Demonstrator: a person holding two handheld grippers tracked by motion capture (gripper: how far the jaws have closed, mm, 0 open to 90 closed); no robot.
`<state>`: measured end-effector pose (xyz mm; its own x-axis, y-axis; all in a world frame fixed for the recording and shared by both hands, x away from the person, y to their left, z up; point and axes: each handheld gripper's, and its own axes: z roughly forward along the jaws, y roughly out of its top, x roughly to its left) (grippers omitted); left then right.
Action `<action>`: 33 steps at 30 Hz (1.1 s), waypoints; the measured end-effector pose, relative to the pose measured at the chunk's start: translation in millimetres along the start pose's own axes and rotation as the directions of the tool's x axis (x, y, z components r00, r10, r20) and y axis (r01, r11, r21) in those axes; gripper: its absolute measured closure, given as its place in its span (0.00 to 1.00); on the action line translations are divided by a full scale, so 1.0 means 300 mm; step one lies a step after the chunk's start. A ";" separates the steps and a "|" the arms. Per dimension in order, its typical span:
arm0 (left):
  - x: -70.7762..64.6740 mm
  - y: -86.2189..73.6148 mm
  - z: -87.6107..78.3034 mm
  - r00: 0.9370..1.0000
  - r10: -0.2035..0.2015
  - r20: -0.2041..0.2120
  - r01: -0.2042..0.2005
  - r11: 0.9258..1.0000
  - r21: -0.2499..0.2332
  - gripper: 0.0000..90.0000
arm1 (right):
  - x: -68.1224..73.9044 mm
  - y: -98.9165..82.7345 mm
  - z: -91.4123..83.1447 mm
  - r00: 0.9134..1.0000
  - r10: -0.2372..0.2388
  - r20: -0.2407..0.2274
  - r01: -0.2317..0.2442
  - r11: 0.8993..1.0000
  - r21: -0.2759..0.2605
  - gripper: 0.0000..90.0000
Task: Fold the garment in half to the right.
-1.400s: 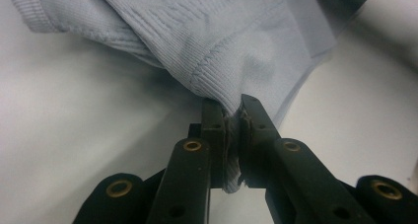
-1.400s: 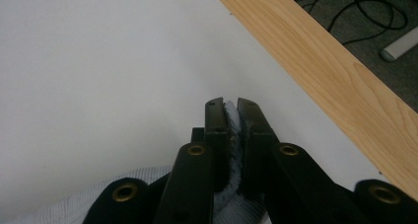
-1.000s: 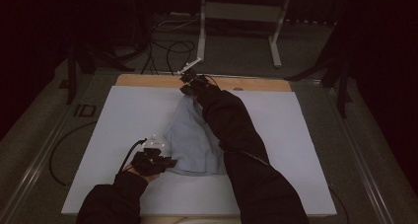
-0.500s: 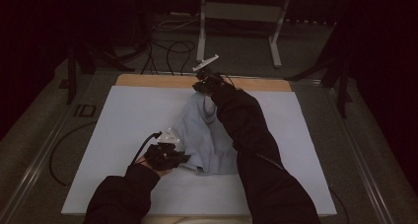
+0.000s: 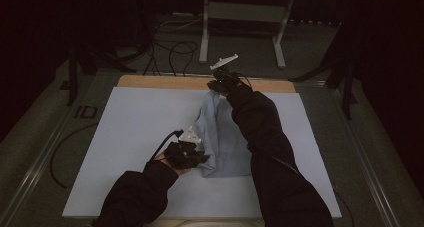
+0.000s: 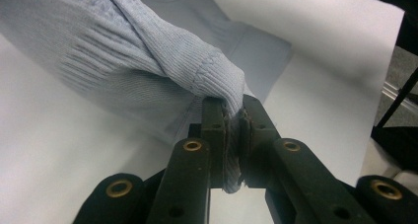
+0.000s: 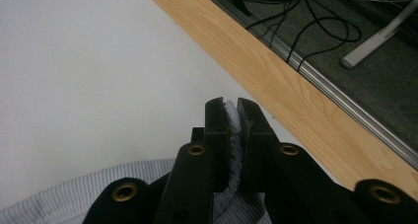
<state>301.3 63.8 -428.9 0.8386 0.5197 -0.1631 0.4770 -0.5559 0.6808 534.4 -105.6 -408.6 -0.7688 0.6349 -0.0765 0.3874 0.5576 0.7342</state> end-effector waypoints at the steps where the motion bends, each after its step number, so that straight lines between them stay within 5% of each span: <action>1: -0.004 0.006 0.005 1.000 0.005 0.000 -0.005 1.000 0.002 0.93 | -0.003 -0.004 -0.003 1.000 -0.002 0.002 0.002 1.000 -0.001 0.94; 11: -0.046 0.056 0.063 0.997 0.076 0.018 -0.077 0.997 0.015 0.93 | -0.048 -0.062 -0.040 1.000 0.030 0.007 -0.030 0.999 -0.014 0.94; 25: -0.081 0.110 0.161 0.994 0.097 0.050 -0.099 0.995 0.032 0.93 | -0.096 -0.138 -0.050 0.998 0.059 0.010 -0.059 0.998 -0.012 0.94; 33: -0.105 0.136 0.226 0.993 0.106 0.047 -0.109 0.993 0.055 0.93 | -0.105 -0.178 0.000 0.997 0.074 -0.004 -0.074 0.997 0.004 0.94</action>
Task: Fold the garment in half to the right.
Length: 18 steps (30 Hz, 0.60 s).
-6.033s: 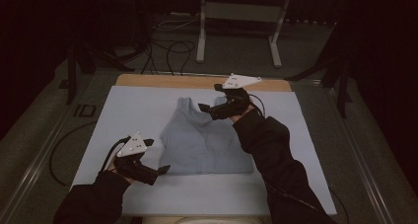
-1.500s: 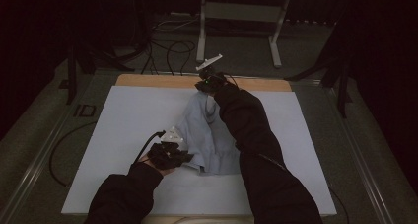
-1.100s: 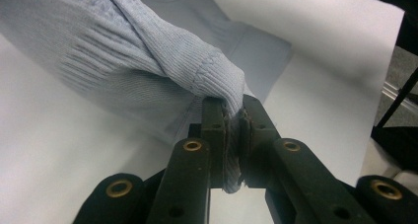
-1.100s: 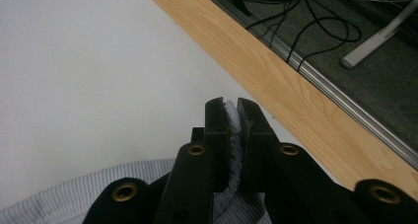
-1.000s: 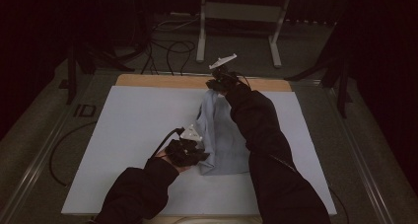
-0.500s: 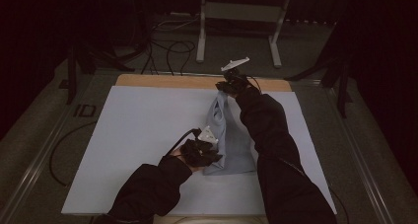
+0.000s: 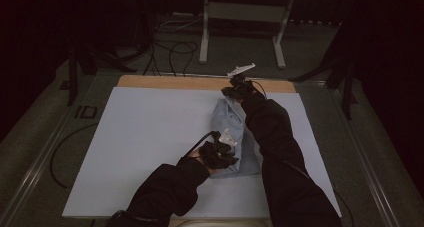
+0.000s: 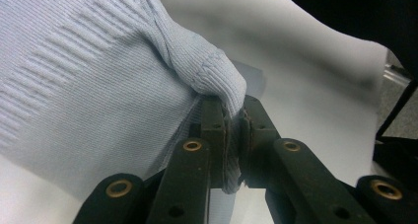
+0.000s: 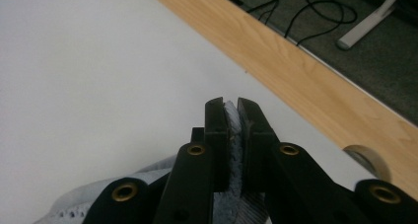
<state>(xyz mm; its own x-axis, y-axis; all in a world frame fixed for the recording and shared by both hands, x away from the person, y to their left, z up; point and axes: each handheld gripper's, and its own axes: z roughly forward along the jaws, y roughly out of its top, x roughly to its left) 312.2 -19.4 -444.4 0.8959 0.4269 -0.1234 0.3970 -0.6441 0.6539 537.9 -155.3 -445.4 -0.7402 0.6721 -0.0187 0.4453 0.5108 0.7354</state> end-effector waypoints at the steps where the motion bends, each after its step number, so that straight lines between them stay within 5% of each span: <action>1: 0.000 0.000 0.009 1.000 -0.003 0.000 0.003 1.000 0.004 0.93 | 0.000 -0.004 0.007 1.000 0.001 -0.003 -0.001 1.000 0.005 0.94; 14: 0.004 -0.004 0.090 0.999 -0.019 -0.032 0.020 0.999 0.039 0.93 | -0.008 -0.029 0.068 0.996 0.010 -0.088 -0.013 0.999 -0.032 0.92; 18: 0.009 -0.005 0.108 0.999 -0.029 -0.027 0.030 0.998 0.048 0.93 | -0.007 -0.036 0.087 0.992 0.046 -0.115 -0.048 0.999 -0.011 0.60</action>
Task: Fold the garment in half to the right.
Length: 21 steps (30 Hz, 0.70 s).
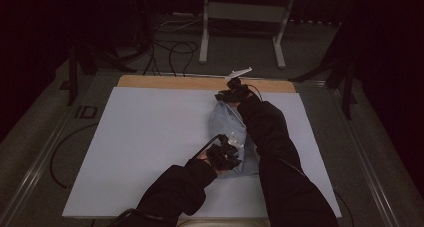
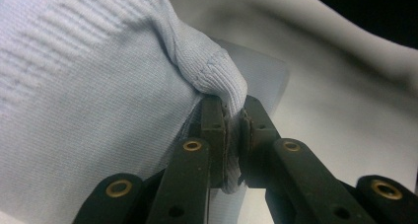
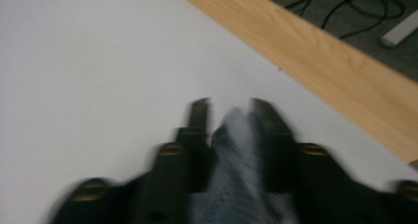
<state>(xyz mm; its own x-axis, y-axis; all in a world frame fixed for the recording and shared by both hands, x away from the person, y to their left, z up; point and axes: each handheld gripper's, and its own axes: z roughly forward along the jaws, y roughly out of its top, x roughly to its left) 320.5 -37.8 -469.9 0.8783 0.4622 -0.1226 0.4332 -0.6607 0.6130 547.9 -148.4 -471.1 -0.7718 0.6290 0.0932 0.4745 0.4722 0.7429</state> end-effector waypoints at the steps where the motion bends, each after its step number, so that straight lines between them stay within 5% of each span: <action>1: 0.001 0.000 0.003 1.000 -0.004 0.000 0.004 1.000 0.000 0.93 | -0.001 -0.003 0.002 1.000 0.001 0.003 -0.001 1.000 0.010 0.52; 8: 0.002 0.005 0.030 1.000 -0.012 0.007 0.012 1.000 0.013 0.93 | -0.010 0.002 -0.047 1.000 0.021 -0.013 -0.021 1.000 -0.006 0.16; 21: -0.018 0.049 0.080 1.000 -0.008 -0.003 0.008 1.000 0.017 0.93 | -0.003 -0.039 -0.246 0.999 0.046 0.030 -0.043 0.997 -0.069 0.12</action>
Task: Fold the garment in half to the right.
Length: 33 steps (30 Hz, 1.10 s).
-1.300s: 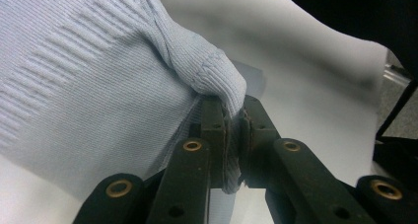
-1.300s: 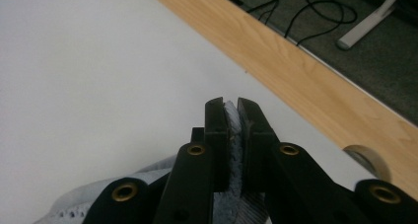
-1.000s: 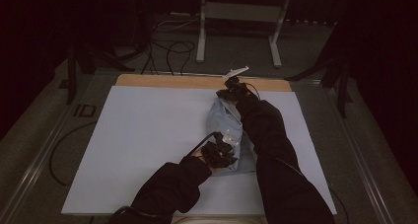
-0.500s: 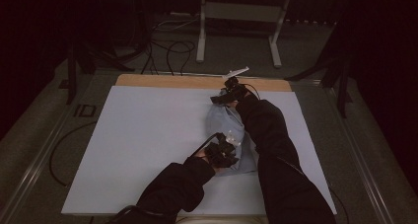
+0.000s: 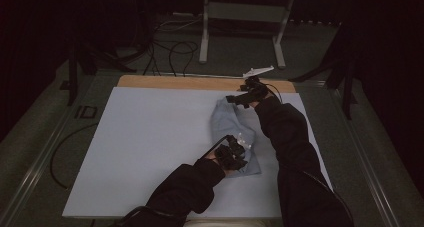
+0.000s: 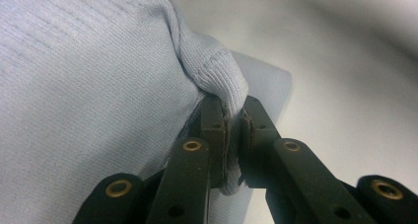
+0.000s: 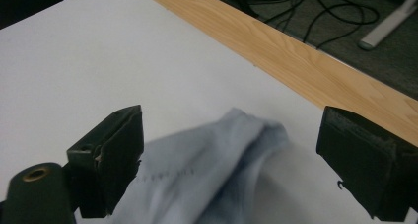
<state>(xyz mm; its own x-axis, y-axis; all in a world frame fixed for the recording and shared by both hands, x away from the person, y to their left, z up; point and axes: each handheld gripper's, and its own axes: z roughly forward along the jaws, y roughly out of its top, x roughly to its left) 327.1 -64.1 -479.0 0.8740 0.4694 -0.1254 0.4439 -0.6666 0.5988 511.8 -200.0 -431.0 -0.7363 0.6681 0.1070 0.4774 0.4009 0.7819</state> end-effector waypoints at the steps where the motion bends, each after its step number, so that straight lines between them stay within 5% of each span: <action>1: -0.002 0.006 0.004 1.000 0.002 -0.006 -0.002 1.000 -0.003 0.93 | 0.001 -0.009 -0.012 1.000 -0.003 0.004 0.003 1.000 0.001 0.12; 10: -0.011 0.036 0.075 0.998 0.052 0.020 -0.051 0.998 -0.023 0.90 | -0.014 -0.068 -0.091 0.999 0.031 0.013 -0.030 0.998 -0.049 0.12; 16: -0.031 0.037 0.111 0.995 0.088 0.052 -0.089 0.996 0.012 0.71 | -0.006 -0.105 -0.108 0.999 0.025 0.021 -0.023 0.998 -0.065 0.12; 23: -0.040 0.037 0.064 0.991 0.121 0.053 -0.121 0.993 -0.001 0.57 | 0.006 -0.121 -0.127 1.000 0.021 0.018 -0.020 0.996 -0.086 0.11; 33: -0.029 0.041 -0.031 0.993 0.112 0.042 -0.109 0.993 -0.054 0.28 | 0.038 -0.125 -0.176 1.000 0.018 -0.005 -0.018 0.992 -0.128 0.11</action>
<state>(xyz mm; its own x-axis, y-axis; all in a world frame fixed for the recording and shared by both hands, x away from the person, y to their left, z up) 323.1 -71.1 -463.1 0.9257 0.3672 -0.0911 0.3345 -0.6819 0.6504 460.2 -240.6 -426.8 -0.7303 0.6718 0.1243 0.4257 0.3051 0.8519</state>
